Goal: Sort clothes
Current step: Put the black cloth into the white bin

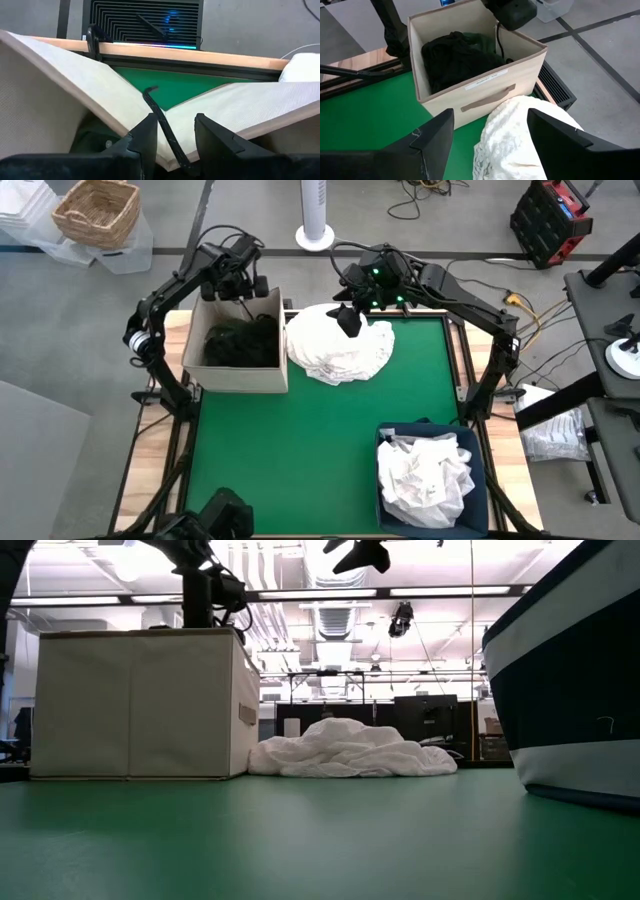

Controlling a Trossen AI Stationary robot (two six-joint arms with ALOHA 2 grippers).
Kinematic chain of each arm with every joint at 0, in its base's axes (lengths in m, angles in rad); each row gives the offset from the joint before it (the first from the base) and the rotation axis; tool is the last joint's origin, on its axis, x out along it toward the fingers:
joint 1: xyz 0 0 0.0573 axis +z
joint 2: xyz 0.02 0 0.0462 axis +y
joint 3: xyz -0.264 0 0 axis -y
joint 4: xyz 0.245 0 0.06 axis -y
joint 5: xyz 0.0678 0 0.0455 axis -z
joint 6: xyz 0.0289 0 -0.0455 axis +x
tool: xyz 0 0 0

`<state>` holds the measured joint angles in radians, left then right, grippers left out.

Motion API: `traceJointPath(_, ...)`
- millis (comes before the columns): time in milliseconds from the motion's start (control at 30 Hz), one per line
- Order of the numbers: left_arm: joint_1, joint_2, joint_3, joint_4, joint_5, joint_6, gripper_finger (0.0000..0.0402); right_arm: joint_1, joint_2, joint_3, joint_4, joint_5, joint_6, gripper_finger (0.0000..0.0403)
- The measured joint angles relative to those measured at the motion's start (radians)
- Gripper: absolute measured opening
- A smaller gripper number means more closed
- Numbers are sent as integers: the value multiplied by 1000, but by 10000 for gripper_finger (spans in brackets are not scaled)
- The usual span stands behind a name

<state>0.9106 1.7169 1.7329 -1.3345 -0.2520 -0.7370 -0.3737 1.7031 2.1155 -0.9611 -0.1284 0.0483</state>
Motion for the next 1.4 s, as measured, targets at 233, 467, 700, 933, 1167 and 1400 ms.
traceJointPath(233, -2, 16, 0, -1, 0, 12, 112, 0, 0, 0, -1, 0, 1, 242)
traceJointPath(467, -2, 17, 0, -5, 0, 13, 95, 0, 0, 0, -1, 0, 0, 236)
traceJointPath(700, -2, 17, 0, -21, 1, 20, 34, 0, 0, 0, -1, 0, 0, 244)
traceJointPath(933, -2, 18, 0, -21, 1, 22, 5, 0, 0, 0, 0, 0, 2, 237)
traceJointPath(1167, -3, 18, 4, -23, 0, 33, 1, 0, 0, 0, 0, 0, 3, 241)
traceJointPath(1400, -5, 16, 67, -28, 0, 51, 0, 0, 0, 0, 0, 0, 3, 240)
